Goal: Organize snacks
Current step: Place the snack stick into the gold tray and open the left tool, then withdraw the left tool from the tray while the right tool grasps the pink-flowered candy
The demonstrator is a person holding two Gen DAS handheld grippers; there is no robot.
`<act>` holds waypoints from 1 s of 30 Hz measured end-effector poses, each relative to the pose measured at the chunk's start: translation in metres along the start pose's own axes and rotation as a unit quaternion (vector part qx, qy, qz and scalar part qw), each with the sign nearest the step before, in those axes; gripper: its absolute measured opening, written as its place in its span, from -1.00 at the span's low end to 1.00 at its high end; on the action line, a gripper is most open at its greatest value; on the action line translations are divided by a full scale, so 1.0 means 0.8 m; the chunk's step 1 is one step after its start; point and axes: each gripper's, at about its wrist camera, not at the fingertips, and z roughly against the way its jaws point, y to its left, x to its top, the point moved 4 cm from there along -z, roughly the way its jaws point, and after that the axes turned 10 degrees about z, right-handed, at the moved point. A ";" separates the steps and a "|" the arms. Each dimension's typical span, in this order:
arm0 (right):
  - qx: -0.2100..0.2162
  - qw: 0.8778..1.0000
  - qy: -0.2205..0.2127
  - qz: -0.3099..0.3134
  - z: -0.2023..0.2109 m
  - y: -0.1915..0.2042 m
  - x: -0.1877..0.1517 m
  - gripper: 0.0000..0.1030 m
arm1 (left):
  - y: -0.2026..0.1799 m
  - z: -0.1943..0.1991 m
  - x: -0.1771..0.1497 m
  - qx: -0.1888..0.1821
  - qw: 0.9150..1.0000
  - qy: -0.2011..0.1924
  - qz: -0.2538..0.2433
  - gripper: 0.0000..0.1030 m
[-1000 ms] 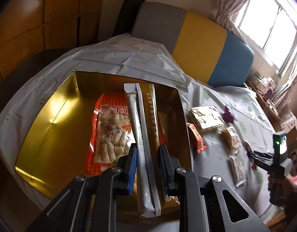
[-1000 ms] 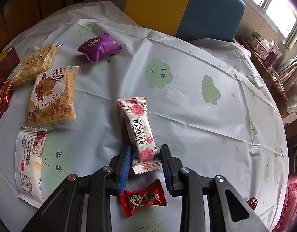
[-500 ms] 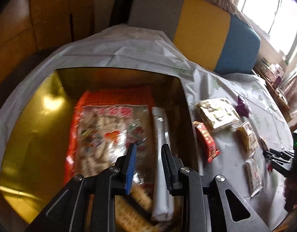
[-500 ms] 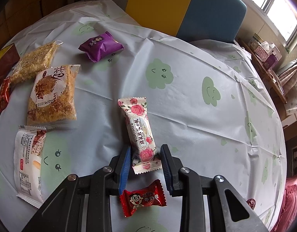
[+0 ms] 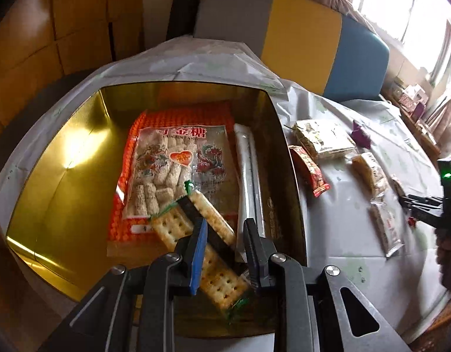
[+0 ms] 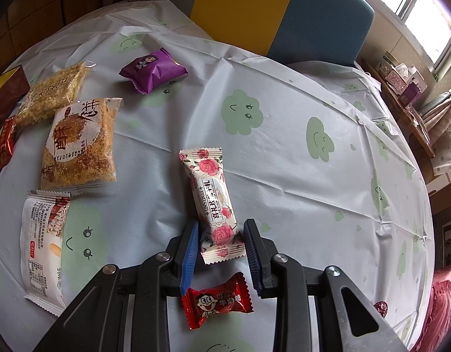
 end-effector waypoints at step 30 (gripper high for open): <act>0.000 1.000 0.001 0.005 -0.001 -0.002 0.000 -0.41 | -0.073 0.051 0.007 -0.050 0.995 -0.064 -0.062 -0.49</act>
